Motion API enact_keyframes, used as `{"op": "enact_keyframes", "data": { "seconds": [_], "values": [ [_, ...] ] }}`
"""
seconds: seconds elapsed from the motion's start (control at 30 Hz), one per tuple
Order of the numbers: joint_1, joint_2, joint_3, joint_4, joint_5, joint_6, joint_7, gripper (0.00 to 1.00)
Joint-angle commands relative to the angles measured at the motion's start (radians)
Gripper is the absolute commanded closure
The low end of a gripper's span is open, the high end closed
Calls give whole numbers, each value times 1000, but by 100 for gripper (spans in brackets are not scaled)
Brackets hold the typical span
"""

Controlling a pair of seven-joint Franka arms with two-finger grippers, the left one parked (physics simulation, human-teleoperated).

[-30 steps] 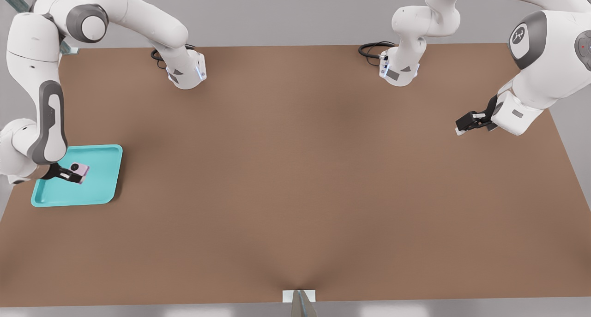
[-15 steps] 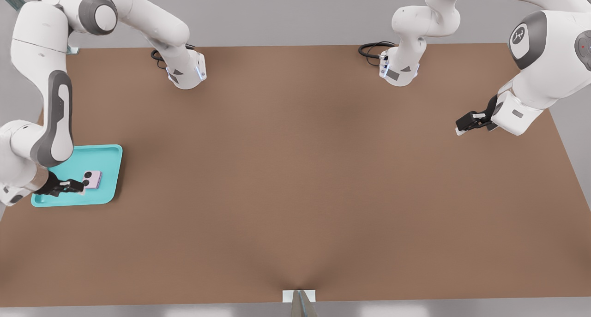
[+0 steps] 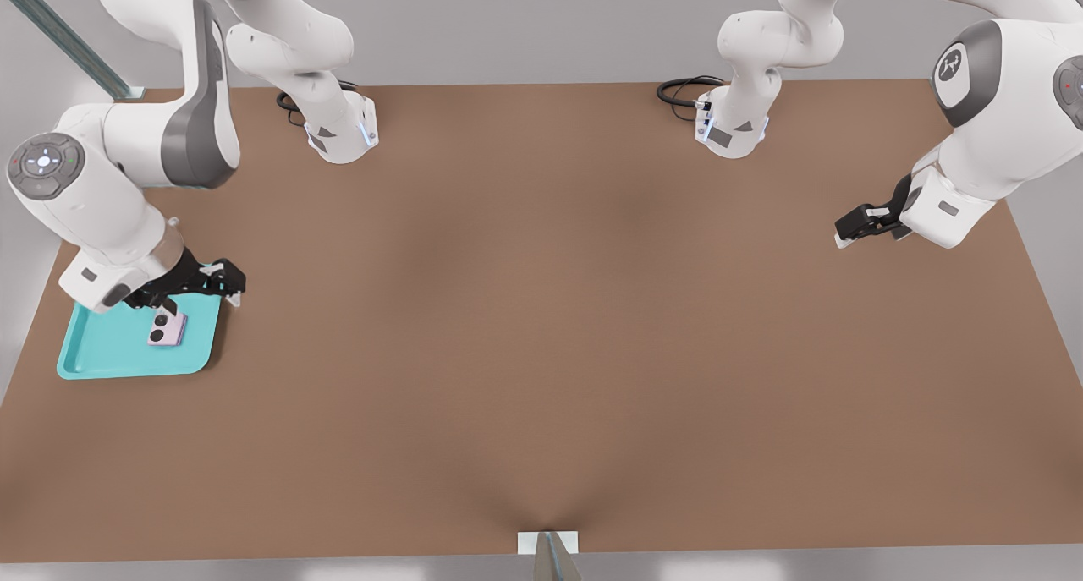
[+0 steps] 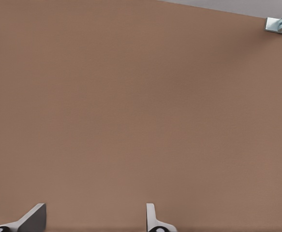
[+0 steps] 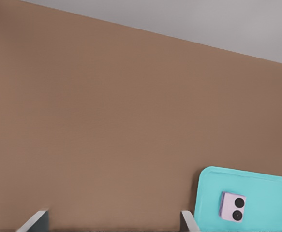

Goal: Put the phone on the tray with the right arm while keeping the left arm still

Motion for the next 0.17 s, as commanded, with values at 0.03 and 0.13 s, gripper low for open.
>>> {"op": "enact_keyframes", "data": {
  "seconds": [0.03,0.13],
  "values": [
    [9,-3,-10,-2,7,-63,207,0],
    [7,-6,-14,4,7,-66,186,0]
  ]
}}
